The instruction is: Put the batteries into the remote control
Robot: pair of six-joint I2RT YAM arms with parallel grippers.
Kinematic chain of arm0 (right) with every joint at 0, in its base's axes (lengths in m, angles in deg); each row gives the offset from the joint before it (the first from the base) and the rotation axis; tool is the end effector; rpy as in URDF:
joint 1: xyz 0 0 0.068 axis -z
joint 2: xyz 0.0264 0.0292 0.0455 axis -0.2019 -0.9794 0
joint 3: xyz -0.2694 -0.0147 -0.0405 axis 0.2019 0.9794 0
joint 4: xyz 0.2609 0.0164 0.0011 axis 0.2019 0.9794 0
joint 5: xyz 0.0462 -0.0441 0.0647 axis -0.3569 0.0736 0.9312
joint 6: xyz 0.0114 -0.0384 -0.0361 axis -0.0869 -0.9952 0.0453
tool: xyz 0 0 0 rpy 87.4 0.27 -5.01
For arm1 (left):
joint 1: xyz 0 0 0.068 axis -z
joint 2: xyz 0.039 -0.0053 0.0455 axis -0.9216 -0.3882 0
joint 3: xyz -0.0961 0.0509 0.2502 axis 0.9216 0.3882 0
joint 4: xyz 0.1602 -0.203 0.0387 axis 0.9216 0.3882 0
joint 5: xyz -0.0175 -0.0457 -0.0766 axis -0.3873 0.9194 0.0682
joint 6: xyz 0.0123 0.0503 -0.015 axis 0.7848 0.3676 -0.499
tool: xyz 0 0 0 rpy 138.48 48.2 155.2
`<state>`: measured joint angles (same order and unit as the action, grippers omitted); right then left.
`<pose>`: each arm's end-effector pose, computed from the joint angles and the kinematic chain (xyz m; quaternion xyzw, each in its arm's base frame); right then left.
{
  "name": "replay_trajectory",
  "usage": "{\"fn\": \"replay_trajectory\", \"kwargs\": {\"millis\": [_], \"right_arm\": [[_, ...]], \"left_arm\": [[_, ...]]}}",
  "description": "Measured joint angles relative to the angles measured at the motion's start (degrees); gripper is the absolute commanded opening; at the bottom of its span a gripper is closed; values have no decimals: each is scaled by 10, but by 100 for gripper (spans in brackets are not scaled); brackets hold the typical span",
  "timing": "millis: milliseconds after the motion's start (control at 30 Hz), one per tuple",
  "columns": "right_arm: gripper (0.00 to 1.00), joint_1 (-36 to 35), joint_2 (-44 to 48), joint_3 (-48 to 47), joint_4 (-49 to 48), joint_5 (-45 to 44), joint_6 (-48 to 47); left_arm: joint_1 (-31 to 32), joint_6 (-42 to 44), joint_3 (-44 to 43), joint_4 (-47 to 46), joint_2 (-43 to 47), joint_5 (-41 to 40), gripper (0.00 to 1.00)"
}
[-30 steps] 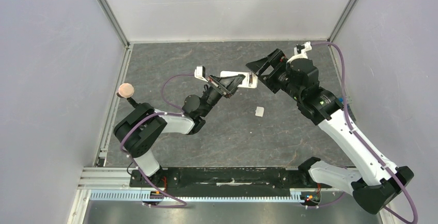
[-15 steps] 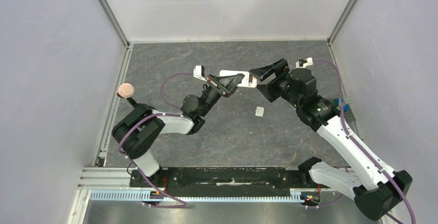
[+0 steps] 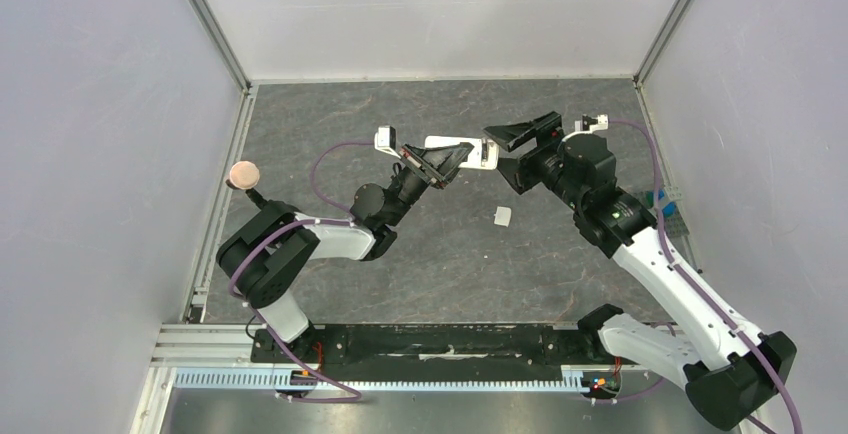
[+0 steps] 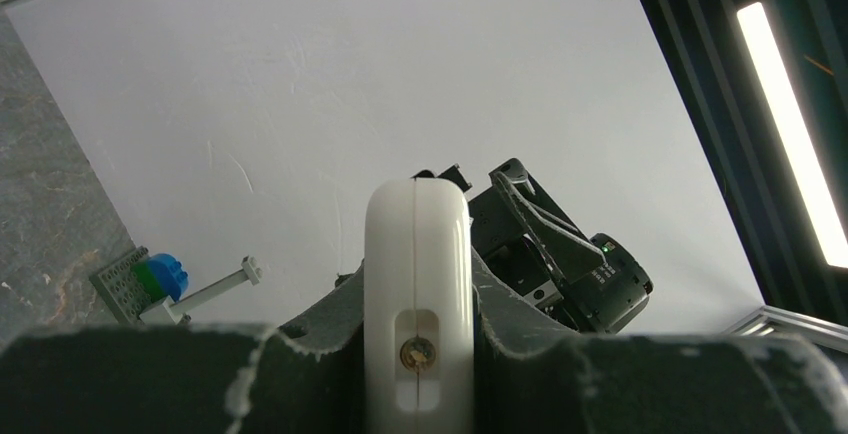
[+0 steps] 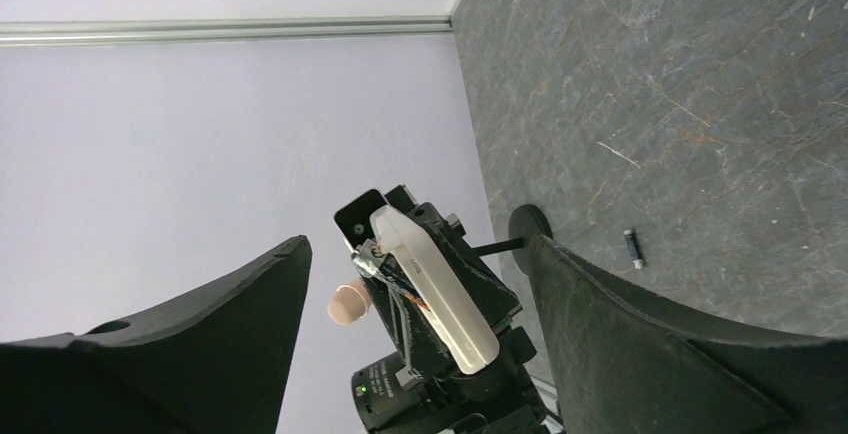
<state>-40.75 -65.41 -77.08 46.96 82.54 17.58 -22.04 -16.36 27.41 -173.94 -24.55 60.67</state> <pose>0.1991 0.1106 0.3596 0.3772 0.6913 0.5191 0.3321 0.2313 -0.2328 0.2552 -0.1503 0.4921 -0.7632 0.3909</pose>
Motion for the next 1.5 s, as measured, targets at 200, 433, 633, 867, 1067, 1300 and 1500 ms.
{"fn": "replay_trajectory", "kwargs": {"millis": [200,433,633,867,1067,1300,1500], "right_arm": [[71,6,0,2,-18,10,20],[69,10,-5,11,-25,25,33],[64,12,-9,11,-29,35,38],[55,13,-16,17,-39,49,43],[52,14,-16,19,-43,50,48],[49,16,-14,26,-56,50,52],[46,16,-3,38,-65,45,61]], "left_arm": [[0,0,0,0,0,0,2],[1,0,0,0,0,0,2],[4,0,0,0,0,1,2],[4,2,0,0,0,1,2],[4,3,0,0,0,-2,2],[7,2,0,0,0,-14,2],[11,2,0,0,0,-20,2]]}}
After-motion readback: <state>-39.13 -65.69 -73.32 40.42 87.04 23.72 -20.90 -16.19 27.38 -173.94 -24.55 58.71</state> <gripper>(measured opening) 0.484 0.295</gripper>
